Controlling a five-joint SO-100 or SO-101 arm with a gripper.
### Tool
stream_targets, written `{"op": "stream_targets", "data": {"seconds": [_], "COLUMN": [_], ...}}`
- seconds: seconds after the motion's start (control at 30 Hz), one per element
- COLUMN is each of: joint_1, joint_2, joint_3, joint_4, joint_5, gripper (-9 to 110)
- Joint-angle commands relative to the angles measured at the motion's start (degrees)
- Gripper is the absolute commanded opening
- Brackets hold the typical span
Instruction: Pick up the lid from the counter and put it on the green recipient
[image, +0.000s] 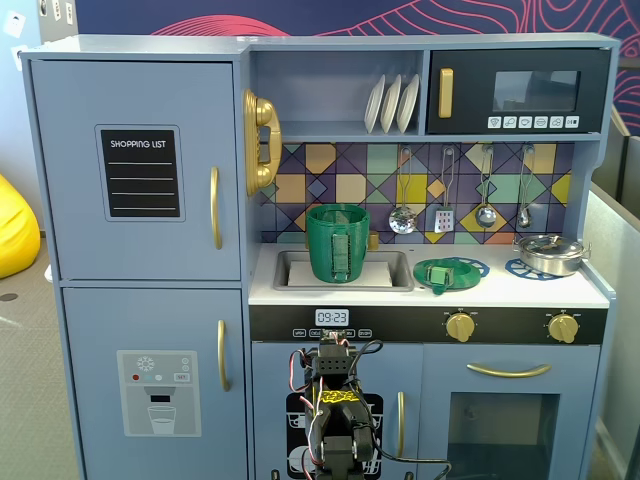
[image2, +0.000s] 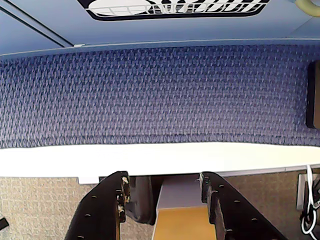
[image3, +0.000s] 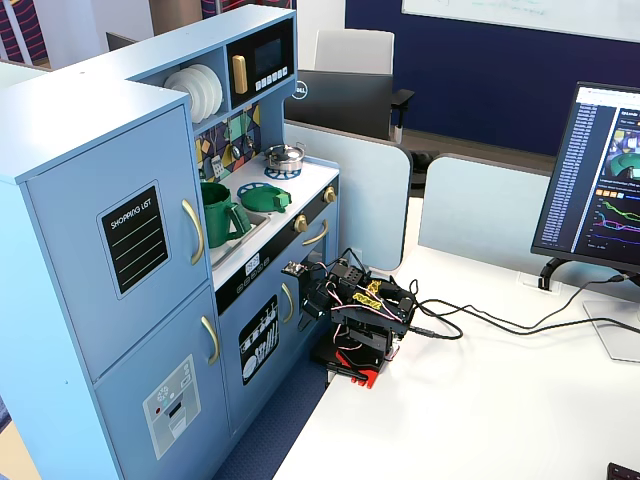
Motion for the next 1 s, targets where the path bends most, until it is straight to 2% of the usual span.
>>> {"op": "stream_targets", "data": {"seconds": [0.0, 0.27, 0.37, 0.63, 0.77, 0.87, 0.97], "joint_1": [6.9, 6.9, 9.0, 24.7, 30.1, 33.6, 35.2], "joint_2": [-0.4, -0.4, -0.4, -12.3, -21.6, -26.3, -30.0], "joint_3": [0.6, 0.6, 0.5, -15.3, -27.6, -30.5, -30.5], "joint_4": [9.9, 9.9, 4.4, -32.5, -46.1, -61.4, -74.2], "joint_5": [3.7, 3.3, 4.7, -5.6, -6.0, -5.1, -5.7], "gripper": [0, 0, 0, 5, 22, 35, 39]}}
